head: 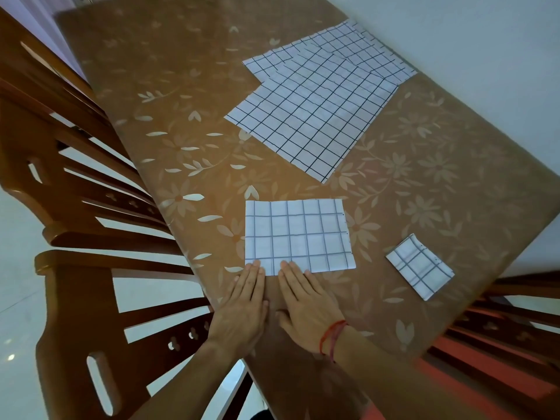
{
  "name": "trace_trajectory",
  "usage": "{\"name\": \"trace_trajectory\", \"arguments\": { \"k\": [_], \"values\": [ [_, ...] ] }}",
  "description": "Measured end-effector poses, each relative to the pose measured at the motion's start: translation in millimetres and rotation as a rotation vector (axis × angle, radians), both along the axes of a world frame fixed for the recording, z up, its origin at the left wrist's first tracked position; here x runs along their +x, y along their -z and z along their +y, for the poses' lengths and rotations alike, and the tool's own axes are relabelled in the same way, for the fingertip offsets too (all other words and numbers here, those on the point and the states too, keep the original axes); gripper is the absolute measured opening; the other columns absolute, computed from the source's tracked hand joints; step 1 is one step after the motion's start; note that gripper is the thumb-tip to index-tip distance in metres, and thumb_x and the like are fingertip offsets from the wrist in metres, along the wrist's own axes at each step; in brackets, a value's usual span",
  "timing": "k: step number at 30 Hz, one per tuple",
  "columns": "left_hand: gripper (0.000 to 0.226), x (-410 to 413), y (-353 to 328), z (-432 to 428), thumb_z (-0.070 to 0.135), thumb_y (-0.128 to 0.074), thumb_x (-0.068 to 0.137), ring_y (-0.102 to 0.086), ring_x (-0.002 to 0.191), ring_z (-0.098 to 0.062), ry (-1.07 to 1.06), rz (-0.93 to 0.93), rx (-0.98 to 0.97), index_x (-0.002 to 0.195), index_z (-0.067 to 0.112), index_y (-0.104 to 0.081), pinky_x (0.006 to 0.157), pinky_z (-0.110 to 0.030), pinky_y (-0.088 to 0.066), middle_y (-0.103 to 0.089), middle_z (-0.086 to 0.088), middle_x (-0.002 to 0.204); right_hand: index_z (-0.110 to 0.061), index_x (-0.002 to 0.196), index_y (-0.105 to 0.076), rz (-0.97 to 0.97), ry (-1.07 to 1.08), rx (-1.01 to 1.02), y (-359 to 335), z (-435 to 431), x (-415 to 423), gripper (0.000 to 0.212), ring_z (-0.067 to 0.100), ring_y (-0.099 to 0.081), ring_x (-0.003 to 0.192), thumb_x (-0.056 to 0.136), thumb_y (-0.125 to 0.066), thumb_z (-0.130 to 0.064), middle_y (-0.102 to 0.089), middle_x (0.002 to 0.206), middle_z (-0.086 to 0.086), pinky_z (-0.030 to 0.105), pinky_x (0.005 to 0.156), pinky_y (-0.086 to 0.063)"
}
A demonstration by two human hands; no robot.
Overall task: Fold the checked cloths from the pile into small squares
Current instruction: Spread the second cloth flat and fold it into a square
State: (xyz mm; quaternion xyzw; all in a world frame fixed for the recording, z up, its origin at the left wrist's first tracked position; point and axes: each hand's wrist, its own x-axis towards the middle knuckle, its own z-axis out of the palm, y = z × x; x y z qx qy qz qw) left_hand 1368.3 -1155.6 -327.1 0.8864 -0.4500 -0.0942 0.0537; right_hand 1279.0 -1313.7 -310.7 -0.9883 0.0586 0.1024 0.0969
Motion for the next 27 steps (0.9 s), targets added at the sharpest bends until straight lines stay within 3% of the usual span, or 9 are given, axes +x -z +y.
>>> {"name": "trace_trajectory", "arguments": {
  "k": [5, 11, 16, 19, 21, 23, 25, 27],
  "values": [
    [0.058, 0, -3, -2, 0.031, -0.025, 0.099, -0.029, 0.144, -0.028, -0.015, -0.017, 0.012, 0.146, -0.002, -0.035, 0.112, -0.041, -0.021, -0.03, -0.018, 0.155, -0.002, 0.15, -0.018, 0.064, 0.068, -0.063, -1, -30, -25, 0.075, 0.024, -0.007, 0.148, 0.094, -0.029, -0.051, -0.011, 0.159, 0.013, 0.045, 0.118, -0.018],
    [0.059, -2, -2, -3, 0.032, -0.022, 0.099, -0.025, 0.145, -0.028, -0.026, -0.028, 0.039, 0.148, -0.001, -0.031, 0.113, -0.041, -0.018, -0.025, -0.017, 0.157, -0.005, 0.151, -0.008, 0.084, 0.199, -0.079, -5, -65, -57, 0.074, 0.021, 0.004, 0.147, 0.097, -0.021, -0.053, 0.0, 0.16, 0.01, 0.036, 0.119, 0.005],
    [0.06, -1, 1, -2, 0.034, -0.019, 0.1, -0.025, 0.145, -0.027, -0.04, -0.018, 0.038, 0.148, 0.001, -0.031, 0.117, -0.041, -0.026, -0.025, -0.015, 0.157, -0.004, 0.15, -0.012, 0.083, 0.215, -0.051, -4, -68, -59, 0.074, 0.021, 0.0, 0.148, 0.096, -0.021, -0.053, -0.004, 0.16, 0.011, 0.035, 0.118, 0.005],
    [0.06, -1, 0, -3, 0.033, -0.019, 0.1, -0.024, 0.146, -0.026, -0.049, -0.003, 0.034, 0.149, 0.002, -0.03, 0.116, -0.041, -0.027, -0.025, -0.014, 0.157, -0.005, 0.152, -0.008, 0.083, 0.238, -0.001, -7, -66, -56, 0.076, 0.019, 0.006, 0.148, 0.094, -0.011, -0.054, 0.001, 0.161, 0.009, 0.031, 0.118, 0.009],
    [0.059, -1, 0, -3, 0.033, -0.019, 0.1, -0.025, 0.145, -0.025, -0.046, -0.009, 0.035, 0.149, 0.002, -0.031, 0.117, -0.038, -0.021, -0.026, -0.014, 0.157, -0.004, 0.152, -0.013, 0.058, 0.264, 0.055, -14, -66, -50, 0.077, 0.02, -0.001, 0.148, 0.093, -0.01, -0.054, -0.006, 0.16, 0.011, 0.03, 0.116, 0.003],
    [0.059, 0, -1, -3, 0.033, -0.021, 0.099, -0.027, 0.144, -0.026, -0.04, -0.011, 0.044, 0.148, 0.002, -0.033, 0.116, -0.037, -0.016, -0.028, -0.014, 0.156, -0.004, 0.149, -0.024, -0.006, 0.285, 0.083, -24, -67, -43, 0.072, 0.023, -0.019, 0.146, 0.096, -0.022, -0.052, -0.024, 0.157, 0.012, 0.03, 0.117, -0.011],
    [0.059, 0, -2, -4, 0.032, -0.023, 0.099, -0.027, 0.144, -0.026, -0.037, -0.007, 0.048, 0.147, 0.001, -0.034, 0.115, -0.038, -0.015, -0.028, -0.015, 0.156, -0.006, 0.142, -0.038, -0.066, 0.317, 0.108, -29, -73, -34, 0.06, 0.023, -0.038, 0.134, 0.097, -0.038, -0.046, -0.043, 0.144, 0.008, 0.032, 0.11, -0.031],
    [0.059, -1, -3, -4, 0.032, -0.024, 0.098, -0.027, 0.144, -0.026, -0.039, -0.002, 0.043, 0.147, 0.001, -0.035, 0.114, -0.037, -0.016, -0.029, -0.015, 0.156, -0.01, 0.13, -0.05, -0.123, 0.4, 0.164, -27, -85, -20, 0.048, 0.022, -0.046, 0.121, 0.094, -0.046, -0.041, -0.052, 0.129, 0.004, 0.034, 0.101, -0.04]
  ]
}}
